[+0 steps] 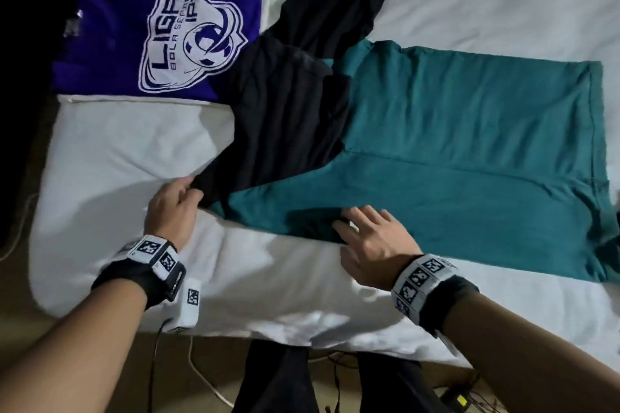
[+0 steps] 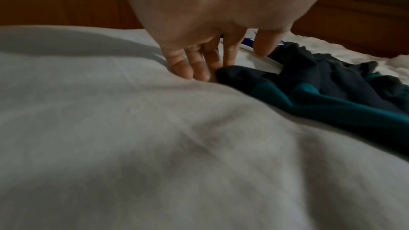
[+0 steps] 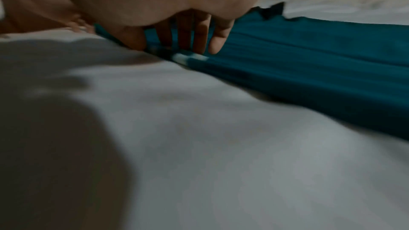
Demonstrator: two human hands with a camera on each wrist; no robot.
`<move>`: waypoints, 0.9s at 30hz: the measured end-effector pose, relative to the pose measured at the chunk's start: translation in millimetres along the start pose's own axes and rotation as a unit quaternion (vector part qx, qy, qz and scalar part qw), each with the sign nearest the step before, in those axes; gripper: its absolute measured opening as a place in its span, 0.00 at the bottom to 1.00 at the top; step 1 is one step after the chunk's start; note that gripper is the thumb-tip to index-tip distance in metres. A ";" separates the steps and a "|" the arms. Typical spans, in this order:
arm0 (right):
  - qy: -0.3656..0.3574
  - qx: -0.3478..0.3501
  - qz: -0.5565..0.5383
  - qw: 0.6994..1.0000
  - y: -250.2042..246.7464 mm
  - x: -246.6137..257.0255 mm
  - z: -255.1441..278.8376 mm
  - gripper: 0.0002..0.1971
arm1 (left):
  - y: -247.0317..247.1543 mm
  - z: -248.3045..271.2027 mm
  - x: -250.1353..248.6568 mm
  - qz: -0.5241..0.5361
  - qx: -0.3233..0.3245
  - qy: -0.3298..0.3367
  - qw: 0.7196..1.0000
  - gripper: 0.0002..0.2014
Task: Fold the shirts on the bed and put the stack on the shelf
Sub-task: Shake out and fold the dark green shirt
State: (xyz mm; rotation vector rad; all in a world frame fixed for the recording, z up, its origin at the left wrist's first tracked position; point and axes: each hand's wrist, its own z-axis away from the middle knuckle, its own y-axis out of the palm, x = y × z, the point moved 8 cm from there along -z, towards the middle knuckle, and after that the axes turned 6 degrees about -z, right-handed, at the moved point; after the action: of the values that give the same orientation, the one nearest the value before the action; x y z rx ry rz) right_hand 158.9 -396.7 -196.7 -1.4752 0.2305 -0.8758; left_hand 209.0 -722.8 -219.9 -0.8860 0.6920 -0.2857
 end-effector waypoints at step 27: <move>-0.041 -0.066 0.000 0.997 -46.5 10.4 -250.8 0.14 | 30.0 22.4 22.5 -0.286 0.064 0.277 0.915 0.38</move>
State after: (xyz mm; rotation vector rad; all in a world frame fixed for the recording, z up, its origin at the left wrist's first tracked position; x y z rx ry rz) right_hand -9.4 -588.1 -184.6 -1.6294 0.2313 -0.8101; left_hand 239.2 -701.9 -243.6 -0.8719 0.9104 -1.1280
